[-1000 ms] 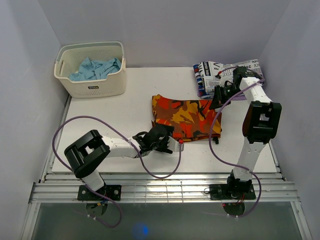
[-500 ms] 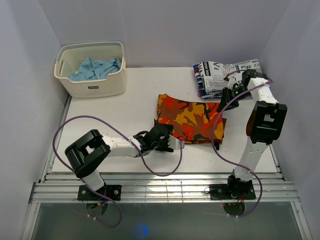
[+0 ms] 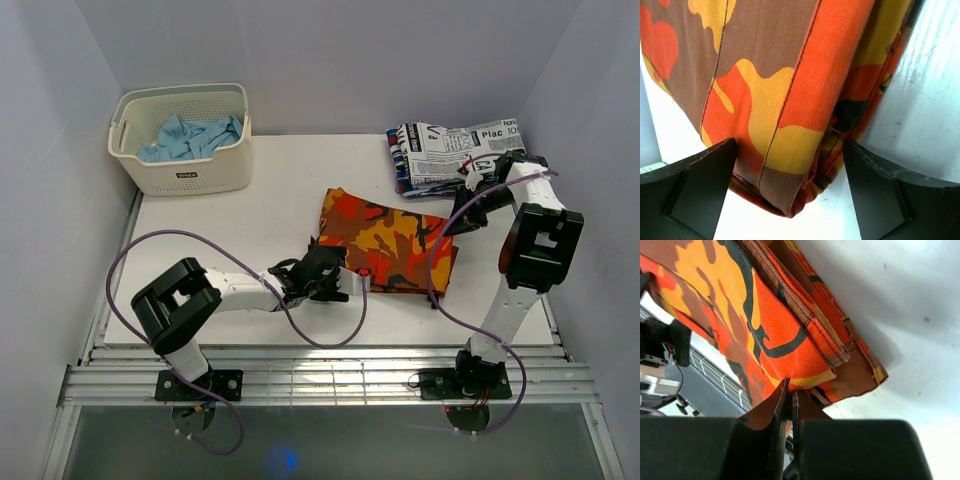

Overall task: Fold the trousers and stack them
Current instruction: Fold the trousers

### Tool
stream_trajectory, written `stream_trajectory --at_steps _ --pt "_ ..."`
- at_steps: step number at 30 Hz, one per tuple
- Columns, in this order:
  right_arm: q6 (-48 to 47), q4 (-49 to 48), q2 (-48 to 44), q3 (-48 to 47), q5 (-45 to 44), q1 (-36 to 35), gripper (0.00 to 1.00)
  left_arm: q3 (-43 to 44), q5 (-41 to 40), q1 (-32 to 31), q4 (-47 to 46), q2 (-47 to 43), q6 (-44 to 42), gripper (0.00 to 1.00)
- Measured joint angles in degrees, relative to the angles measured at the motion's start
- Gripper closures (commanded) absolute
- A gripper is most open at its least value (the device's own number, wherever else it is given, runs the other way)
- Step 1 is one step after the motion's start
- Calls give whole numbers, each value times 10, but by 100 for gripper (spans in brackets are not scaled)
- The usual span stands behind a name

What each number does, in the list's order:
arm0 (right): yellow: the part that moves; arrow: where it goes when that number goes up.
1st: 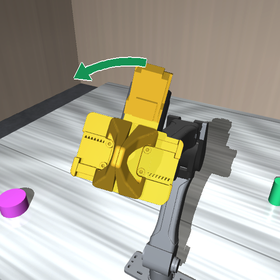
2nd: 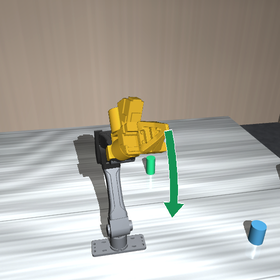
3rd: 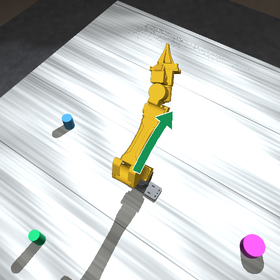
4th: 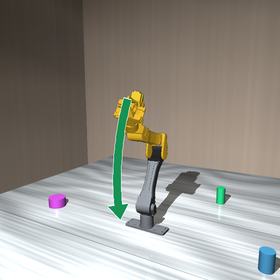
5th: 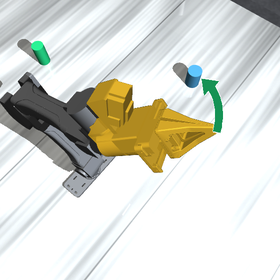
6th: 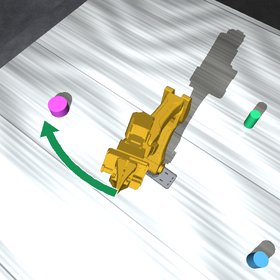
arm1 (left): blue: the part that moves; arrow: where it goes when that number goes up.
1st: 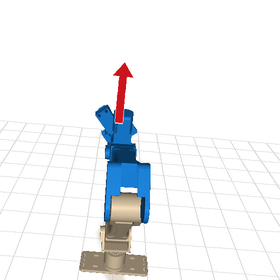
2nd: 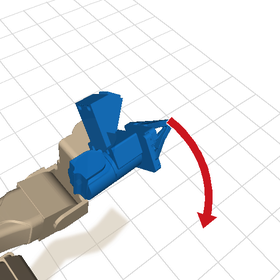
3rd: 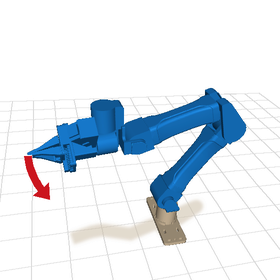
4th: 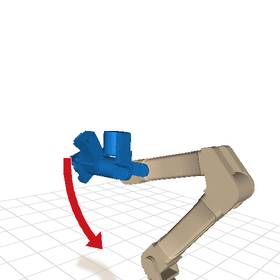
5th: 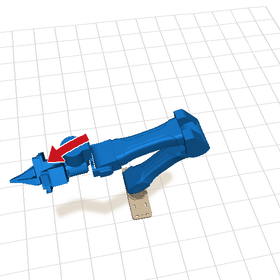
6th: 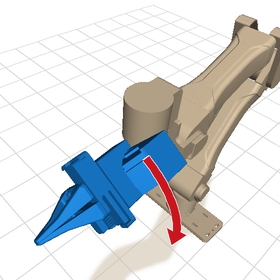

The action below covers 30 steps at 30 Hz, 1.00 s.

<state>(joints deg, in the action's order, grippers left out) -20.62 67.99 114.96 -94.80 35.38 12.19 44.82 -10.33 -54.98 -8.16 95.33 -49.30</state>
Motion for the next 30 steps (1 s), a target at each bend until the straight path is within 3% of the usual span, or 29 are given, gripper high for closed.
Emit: stream_trajectory --at_steps 10,18,26,30 --pt "24 -109 -23 153 -85 12 92 13 -2 0 16 6 15 2" --pt "55 -144 -5 158 -130 -13 92 21 27 0 79 -18 57 2" --pt "34 -142 35 66 -227 -108 92 60 154 5 250 -201 246 2" --pt "8 -188 76 -18 -280 -179 92 122 231 60 269 -251 381 4"
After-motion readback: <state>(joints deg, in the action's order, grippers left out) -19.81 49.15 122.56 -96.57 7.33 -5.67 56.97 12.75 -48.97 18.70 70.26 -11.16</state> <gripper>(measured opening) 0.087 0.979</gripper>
